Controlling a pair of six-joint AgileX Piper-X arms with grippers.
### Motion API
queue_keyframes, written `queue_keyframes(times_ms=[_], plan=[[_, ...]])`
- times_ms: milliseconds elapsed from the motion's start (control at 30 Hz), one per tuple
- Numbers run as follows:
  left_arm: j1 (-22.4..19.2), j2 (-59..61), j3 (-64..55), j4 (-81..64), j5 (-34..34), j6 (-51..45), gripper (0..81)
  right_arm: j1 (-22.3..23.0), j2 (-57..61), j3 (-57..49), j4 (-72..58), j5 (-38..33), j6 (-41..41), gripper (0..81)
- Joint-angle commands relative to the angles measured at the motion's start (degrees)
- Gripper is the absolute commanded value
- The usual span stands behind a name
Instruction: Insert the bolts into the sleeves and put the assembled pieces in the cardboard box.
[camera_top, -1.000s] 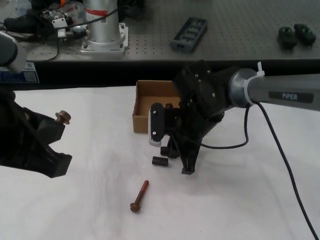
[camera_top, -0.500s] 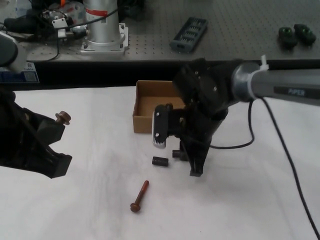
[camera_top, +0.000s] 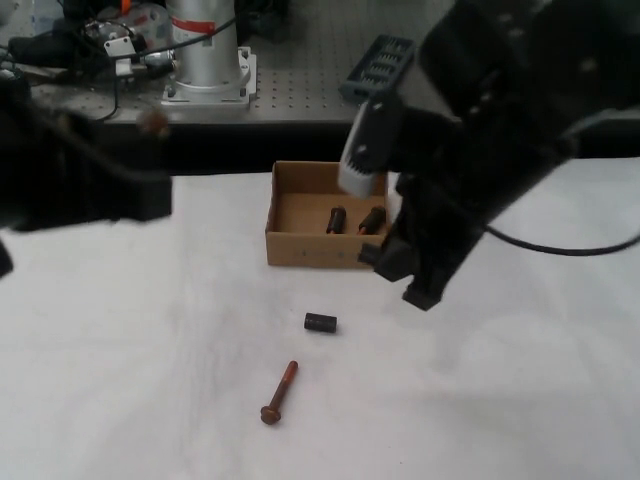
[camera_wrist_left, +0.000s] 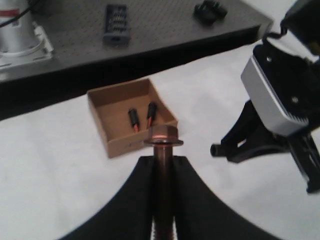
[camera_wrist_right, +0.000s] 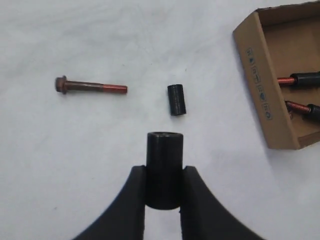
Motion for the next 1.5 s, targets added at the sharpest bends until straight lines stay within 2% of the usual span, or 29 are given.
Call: queue_keyframes(times_ms=[0, 167, 300, 567, 800, 1000, 1167, 1467], plan=[[-0.05, 3.45, -0.03, -10.79, 7.35, -4.59, 0.6, 0.1, -8.04, 4.97, 0.26, -5.14, 5.14, 1.9], [-0.05, 9.5, -0.03, -23.18, 15.09, -10.83, 0.6, -0.27, -14.92, 9.5, -1.14, -7.02, 9.26, 1.9], [-0.05, 14.05, -0.03, -32.57, 17.46, -17.76, 0.6, -1.26, -19.83, 12.02, -3.73, -11.86, 14.03, 1.9], [-0.05, 21.65, -0.03, -52.79, 19.13, -32.2, 0.6, -1.74, -24.6, 16.92, -19.17, -21.73, 28.51, 1.9], [-0.05, 26.69, 2.88, -71.22, 19.02, -43.34, 0.6, -1.79, -24.6, 20.42, -29.07, -25.7, 35.93, 1.9], [-0.05, 28.29, 5.9, -72.95, 19.14, -44.62, 0.6, -1.92, -24.6, 20.92, -30.97, -26.3, 37.42, 1.9], [-0.05, 28.32, 6.43, -68.95, 24.1, -44.05, 0.6, -2.27, -24.6, 20.92, -32.43, -26.51, 38.29, 1.9], [-0.29, 28.32, 6.32, -70.37, 24.3, -44.64, 0.6, -2.58, -24.6, 20.92, -33.69, -26.91, 38.73, 1.9]])
